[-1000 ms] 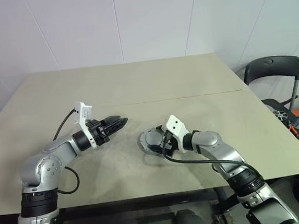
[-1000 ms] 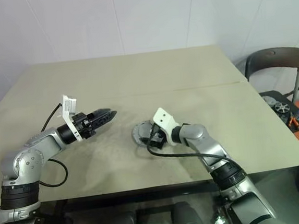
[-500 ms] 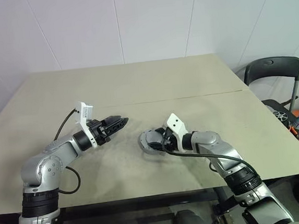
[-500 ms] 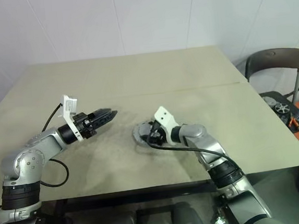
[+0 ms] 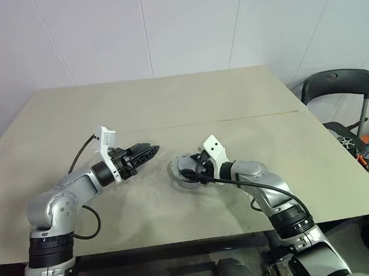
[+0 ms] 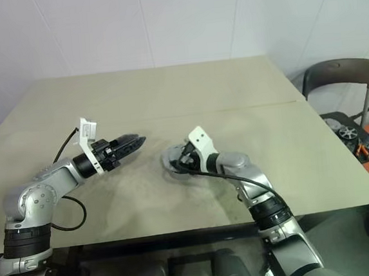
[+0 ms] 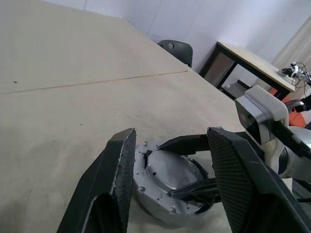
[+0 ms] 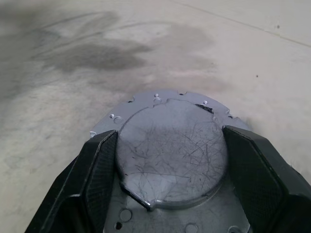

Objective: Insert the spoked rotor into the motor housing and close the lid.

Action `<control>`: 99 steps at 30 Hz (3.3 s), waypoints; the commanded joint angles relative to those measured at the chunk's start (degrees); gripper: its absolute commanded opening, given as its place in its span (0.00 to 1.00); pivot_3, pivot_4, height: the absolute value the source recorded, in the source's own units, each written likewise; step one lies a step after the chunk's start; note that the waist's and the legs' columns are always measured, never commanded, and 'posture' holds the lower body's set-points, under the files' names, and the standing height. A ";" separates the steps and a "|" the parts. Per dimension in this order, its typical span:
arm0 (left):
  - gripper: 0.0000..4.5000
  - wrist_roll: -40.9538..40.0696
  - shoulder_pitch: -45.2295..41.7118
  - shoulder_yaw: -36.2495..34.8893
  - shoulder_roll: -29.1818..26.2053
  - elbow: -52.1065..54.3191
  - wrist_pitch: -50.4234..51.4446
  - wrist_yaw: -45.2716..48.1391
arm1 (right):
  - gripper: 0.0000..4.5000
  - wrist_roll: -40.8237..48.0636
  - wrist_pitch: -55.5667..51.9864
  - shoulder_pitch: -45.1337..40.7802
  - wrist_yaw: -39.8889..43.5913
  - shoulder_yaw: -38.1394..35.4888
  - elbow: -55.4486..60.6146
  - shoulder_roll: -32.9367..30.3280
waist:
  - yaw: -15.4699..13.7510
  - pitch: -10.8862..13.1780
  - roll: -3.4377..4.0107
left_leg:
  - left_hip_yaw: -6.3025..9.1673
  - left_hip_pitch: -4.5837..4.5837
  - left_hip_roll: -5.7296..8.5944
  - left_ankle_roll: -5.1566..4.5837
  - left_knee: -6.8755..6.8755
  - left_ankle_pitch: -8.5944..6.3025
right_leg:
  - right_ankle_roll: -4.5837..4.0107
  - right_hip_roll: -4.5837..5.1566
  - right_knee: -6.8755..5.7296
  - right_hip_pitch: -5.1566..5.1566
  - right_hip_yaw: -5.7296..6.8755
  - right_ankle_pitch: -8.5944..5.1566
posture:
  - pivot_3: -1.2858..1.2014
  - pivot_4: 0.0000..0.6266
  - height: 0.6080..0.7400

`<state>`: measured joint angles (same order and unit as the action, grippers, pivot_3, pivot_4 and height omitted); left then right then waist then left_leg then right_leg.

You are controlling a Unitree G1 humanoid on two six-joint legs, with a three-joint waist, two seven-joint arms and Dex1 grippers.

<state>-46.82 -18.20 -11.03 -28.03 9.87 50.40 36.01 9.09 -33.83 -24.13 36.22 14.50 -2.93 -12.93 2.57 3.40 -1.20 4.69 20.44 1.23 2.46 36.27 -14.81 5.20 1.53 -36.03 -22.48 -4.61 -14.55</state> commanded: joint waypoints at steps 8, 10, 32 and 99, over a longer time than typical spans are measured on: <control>0.55 -1.05 0.11 -0.97 0.16 2.71 -0.11 -0.25 | 0.69 6.26 -6.20 -2.06 2.63 -4.98 1.84 -0.49 | -0.01 0.00 0.01 | 0.00 -0.02 0.00 0.00 -0.01 0.00 | -0.01 0.00 0.00 0.02 0.00 -0.01 | 0.52 0.00 1.00; 0.55 -1.00 0.15 -0.93 0.24 2.75 -0.17 -0.31 | 0.69 8.33 -7.79 -3.44 4.37 -5.93 2.17 -1.13 | -0.05 0.01 0.01 | 0.01 -0.01 0.00 0.00 0.00 0.00 | -0.01 0.00 0.00 0.01 0.00 -0.01 | 0.52 0.00 1.00; 0.55 -1.07 0.32 -0.85 0.63 3.61 0.29 -0.41 | 0.69 5.97 -2.99 -1.87 11.75 0.54 1.87 -8.69 | -0.02 0.02 0.02 | -0.02 0.07 0.01 0.00 -0.14 0.00 | 0.04 0.00 0.03 -0.11 0.01 0.00 | 0.52 0.00 1.00; 0.55 -0.62 -0.24 -1.12 1.99 3.19 -0.05 -1.36 | 0.69 -4.30 -2.40 0.14 6.56 6.94 -11.20 -4.69 | 1.76 -0.72 0.27 | 0.22 -1.08 -0.09 0.27 -0.18 -0.17 | -0.01 0.20 1.03 1.10 0.09 -0.06 | 0.52 0.00 1.00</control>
<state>-46.89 -17.67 -11.11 -25.94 12.02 51.61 34.58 7.10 -29.28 -26.27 44.77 18.66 -9.19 -18.00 4.33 2.68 -0.92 4.91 19.36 1.13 2.73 36.10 -14.99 5.19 1.75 -34.99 -21.38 -4.50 -14.61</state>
